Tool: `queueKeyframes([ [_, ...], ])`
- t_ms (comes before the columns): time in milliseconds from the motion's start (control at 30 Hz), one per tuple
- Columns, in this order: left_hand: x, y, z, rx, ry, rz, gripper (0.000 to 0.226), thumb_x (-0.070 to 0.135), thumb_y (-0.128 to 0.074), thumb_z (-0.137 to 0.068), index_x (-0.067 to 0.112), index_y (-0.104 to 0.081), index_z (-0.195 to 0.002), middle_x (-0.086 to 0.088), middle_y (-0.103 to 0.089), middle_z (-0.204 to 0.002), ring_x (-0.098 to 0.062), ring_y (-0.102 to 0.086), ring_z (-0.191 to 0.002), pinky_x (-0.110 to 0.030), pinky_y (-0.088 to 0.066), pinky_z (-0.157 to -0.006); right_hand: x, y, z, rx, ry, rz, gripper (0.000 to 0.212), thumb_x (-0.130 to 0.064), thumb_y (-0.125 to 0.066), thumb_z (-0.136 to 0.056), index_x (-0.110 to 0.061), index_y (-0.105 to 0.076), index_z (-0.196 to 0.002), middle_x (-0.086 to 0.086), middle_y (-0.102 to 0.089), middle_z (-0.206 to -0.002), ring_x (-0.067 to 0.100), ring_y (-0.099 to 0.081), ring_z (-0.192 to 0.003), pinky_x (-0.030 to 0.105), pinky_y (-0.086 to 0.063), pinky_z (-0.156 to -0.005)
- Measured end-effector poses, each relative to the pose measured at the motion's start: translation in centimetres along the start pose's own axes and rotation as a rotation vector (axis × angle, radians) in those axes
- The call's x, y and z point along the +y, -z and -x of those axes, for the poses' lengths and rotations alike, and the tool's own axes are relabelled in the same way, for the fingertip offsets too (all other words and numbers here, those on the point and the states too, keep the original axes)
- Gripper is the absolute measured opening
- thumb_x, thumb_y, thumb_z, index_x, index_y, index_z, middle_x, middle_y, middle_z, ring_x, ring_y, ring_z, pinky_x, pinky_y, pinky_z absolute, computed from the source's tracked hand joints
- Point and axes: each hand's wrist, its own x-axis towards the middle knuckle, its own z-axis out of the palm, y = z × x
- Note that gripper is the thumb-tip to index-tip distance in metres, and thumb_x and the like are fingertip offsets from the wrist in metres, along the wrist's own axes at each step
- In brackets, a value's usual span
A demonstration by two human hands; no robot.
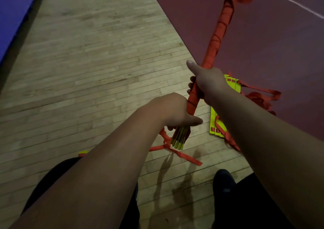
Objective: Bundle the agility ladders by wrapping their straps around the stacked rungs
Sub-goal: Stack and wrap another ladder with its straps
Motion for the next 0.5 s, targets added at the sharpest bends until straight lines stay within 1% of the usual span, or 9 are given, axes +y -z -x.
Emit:
queueKeyframes([
  [33, -0.1, 0.0, -0.1, -0.005, 0.010, 0.043, 0.061, 0.078, -0.067, -0.087, 0.018, -0.074, -0.079, 0.001, -0.076, -0.069, -0.012, -0.074, -0.062, -0.033, -0.058, -0.063, -0.1, 0.0, 0.1, 0.008, 0.019, 0.021, 0.061, -0.054, -0.086, -0.086, -0.006, -0.065, -0.118, 0.006, -0.068, -0.089, 0.018, -0.070, -0.062, 0.049, -0.069, -0.071],
  [100, -0.2, 0.6, 0.1, -0.018, 0.032, 0.218, 0.050, 0.069, -0.075, -0.087, 0.019, -0.075, -0.083, 0.002, -0.078, -0.072, -0.014, -0.076, -0.062, -0.034, -0.064, -0.066, -0.6, 0.2, 0.5, 0.002, 0.045, 0.016, 0.065, -0.060, -0.083, -0.087, -0.009, -0.062, -0.120, 0.006, -0.070, -0.092, 0.018, -0.072, -0.065, 0.049, -0.068, -0.075],
  [167, -0.2, 1.4, 0.5, 0.010, 0.044, 0.344, 0.045, 0.064, -0.079, -0.085, 0.020, -0.075, -0.086, 0.003, -0.079, -0.076, -0.014, -0.076, -0.066, -0.031, -0.061, -0.061, -1.3, 0.3, 0.9, -0.033, 0.042, -0.037, 0.058, -0.062, -0.079, -0.090, -0.013, -0.061, -0.115, 0.006, -0.069, -0.094, 0.017, -0.072, -0.070, 0.046, -0.068, -0.078],
  [267, -0.1, 1.9, 0.8, 0.021, 0.048, 0.412, 0.043, 0.064, -0.080, -0.084, 0.022, -0.078, -0.085, 0.005, -0.080, -0.078, -0.014, -0.077, -0.072, -0.033, -0.062, -0.067, -1.5, 0.1, 1.5, -0.070, 0.006, -0.083, 0.053, -0.063, -0.075, -0.093, -0.015, -0.059, -0.108, 0.006, -0.066, -0.094, 0.017, -0.072, -0.071, 0.046, -0.068, -0.080],
  [367, 0.0, 2.0, 1.1, -0.030, 0.052, 0.435, 0.041, 0.063, -0.080, -0.085, 0.022, -0.077, -0.083, 0.009, -0.077, -0.071, -0.010, -0.073, -0.064, -0.031, -0.059, -0.064, -1.3, 0.1, 1.6, -0.111, -0.046, -0.086, 0.055, -0.065, -0.073, -0.094, -0.015, -0.058, -0.111, 0.007, -0.064, -0.095, 0.017, -0.071, -0.069, 0.042, -0.068, -0.074],
  [400, -0.1, 2.1, 1.1, -0.050, 0.040, 0.481, 0.041, 0.063, -0.081, -0.085, 0.022, -0.077, -0.086, 0.008, -0.078, -0.073, -0.012, -0.075, -0.067, -0.034, -0.063, -0.067, -1.4, 0.2, 1.5, -0.145, -0.069, -0.133, 0.056, -0.065, -0.073, -0.094, -0.014, -0.058, -0.115, 0.007, -0.063, -0.094, 0.017, -0.070, -0.068, 0.040, -0.066, -0.071],
  [467, 0.0, 2.5, 1.4, -0.084, -0.007, 0.663, 0.040, 0.057, -0.083, -0.087, 0.019, -0.077, -0.098, 0.002, -0.081, -0.085, -0.019, -0.080, -0.081, -0.041, -0.068, -0.079, -1.9, 0.6, 1.5, -0.273, -0.113, -0.334, 0.053, -0.058, -0.073, -0.096, -0.011, -0.059, -0.117, 0.007, -0.060, -0.089, 0.018, -0.068, -0.068, 0.035, -0.062, -0.068],
  [500, 0.1, 2.8, 1.6, -0.091, -0.037, 0.759, 0.038, 0.053, -0.083, -0.089, 0.018, -0.076, -0.102, 0.002, -0.081, -0.086, -0.019, -0.080, -0.081, -0.039, -0.067, -0.076, -2.2, 0.9, 1.5, -0.345, -0.121, -0.452, 0.047, -0.053, -0.073, -0.098, -0.011, -0.059, -0.114, 0.007, -0.060, -0.085, 0.018, -0.067, -0.068, 0.033, -0.061, -0.066],
])
